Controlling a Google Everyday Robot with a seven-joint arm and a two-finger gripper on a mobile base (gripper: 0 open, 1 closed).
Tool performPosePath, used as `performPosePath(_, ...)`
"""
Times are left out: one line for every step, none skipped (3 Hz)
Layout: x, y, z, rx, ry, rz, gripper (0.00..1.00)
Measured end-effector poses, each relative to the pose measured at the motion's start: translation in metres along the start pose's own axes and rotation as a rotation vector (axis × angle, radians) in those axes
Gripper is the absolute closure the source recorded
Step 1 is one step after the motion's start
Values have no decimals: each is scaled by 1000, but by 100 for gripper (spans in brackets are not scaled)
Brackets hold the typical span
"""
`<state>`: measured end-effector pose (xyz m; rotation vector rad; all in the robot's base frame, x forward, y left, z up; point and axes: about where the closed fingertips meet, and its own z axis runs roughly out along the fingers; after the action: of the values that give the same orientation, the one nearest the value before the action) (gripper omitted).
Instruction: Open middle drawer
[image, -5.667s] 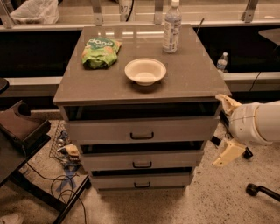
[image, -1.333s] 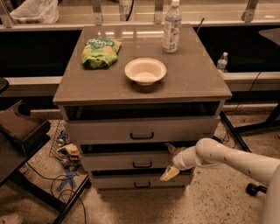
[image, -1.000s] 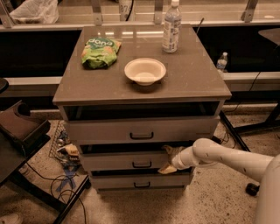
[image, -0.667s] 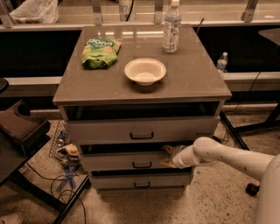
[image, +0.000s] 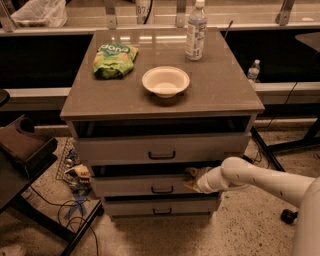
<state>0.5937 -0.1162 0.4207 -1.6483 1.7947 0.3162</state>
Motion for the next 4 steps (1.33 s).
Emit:
performPosePath(0, 0, 0, 0, 0, 0, 100)
performPosePath(0, 0, 0, 0, 0, 0, 100)
performPosePath(0, 0, 0, 0, 0, 0, 100)
performPosePath(0, 0, -1, 0, 0, 0, 100)
